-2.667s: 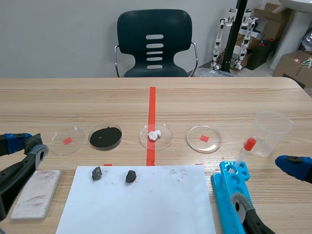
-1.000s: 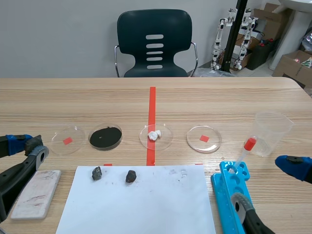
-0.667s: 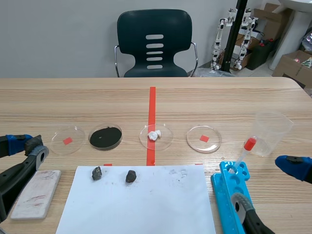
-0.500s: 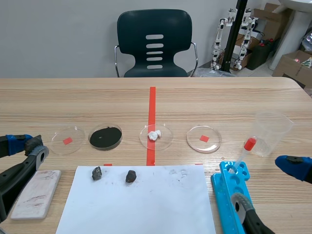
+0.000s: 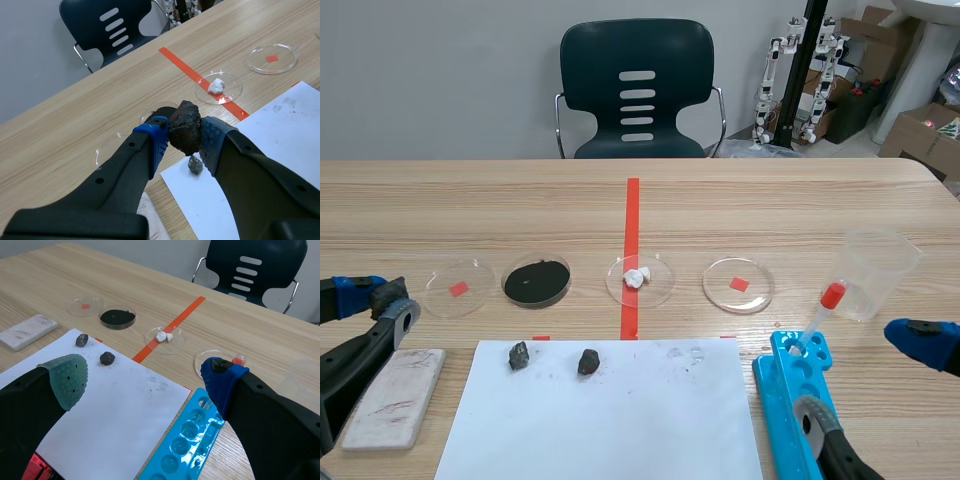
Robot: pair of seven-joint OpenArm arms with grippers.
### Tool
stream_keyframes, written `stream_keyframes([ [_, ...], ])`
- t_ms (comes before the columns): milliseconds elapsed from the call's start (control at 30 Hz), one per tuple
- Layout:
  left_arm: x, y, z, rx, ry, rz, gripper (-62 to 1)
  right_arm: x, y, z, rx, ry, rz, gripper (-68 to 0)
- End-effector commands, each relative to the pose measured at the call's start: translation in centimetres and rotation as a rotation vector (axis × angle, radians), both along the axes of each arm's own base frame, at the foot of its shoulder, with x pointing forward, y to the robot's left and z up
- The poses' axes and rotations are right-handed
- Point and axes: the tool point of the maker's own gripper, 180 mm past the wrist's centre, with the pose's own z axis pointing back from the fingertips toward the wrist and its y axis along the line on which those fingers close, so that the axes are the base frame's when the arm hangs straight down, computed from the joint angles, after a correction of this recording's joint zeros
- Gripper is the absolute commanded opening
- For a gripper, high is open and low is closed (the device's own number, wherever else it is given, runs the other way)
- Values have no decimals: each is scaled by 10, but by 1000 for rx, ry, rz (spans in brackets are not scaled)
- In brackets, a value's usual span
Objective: Pick up the right mineral with the left hand
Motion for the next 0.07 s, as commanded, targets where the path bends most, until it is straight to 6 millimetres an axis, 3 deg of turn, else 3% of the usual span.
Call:
stream_keyframes([
  [0, 2, -4, 8, -23, -27, -6, -464, 5, -2, 7, 5, -36, -6, -201],
  [33, 2, -4, 8, -23, -27, -6, -464, 5, -2, 7, 5, -36, -6, -201],
])
